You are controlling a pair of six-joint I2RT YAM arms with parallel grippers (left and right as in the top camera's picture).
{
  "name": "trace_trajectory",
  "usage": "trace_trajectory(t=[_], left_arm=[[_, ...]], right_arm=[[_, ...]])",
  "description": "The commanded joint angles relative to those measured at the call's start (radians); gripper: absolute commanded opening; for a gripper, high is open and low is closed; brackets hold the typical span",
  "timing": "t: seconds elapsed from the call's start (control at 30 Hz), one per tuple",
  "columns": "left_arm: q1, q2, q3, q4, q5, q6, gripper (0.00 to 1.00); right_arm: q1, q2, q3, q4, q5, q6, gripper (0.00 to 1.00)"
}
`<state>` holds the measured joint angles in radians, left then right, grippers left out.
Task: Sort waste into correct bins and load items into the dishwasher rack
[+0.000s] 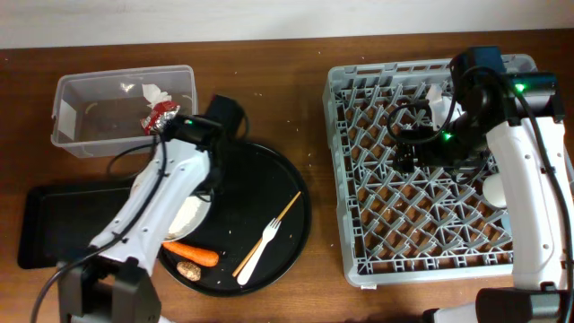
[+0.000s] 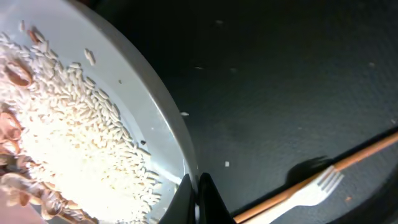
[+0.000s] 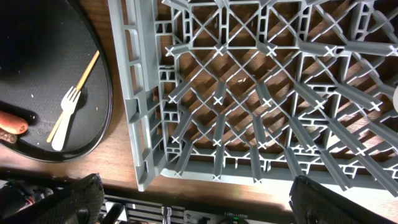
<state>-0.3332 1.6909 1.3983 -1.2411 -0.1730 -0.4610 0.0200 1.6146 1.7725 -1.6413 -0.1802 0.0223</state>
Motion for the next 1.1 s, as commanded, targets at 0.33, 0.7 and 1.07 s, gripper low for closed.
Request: trace_trajectory(t=[0.33,0.7,1.07], left_arm=[[0.416,-0.075,-0.002,0.04,0.225,0.265,0.0],[0.814,-0.076,-0.002,-0.001,0.772,0.57,0.0],[1.033,-0.081,-0.003,-0.111,1.24,0.804,0.0]], right_arm=[[-0.003,-0.019,0.0,-0.01,0.021,0.001,0.98],[-0.003,-0.019,0.0,-0.008,0.035,0.001,0.98],[-0.003,-0.019,0.0,-0.008,0.037,0.001,0.98]])
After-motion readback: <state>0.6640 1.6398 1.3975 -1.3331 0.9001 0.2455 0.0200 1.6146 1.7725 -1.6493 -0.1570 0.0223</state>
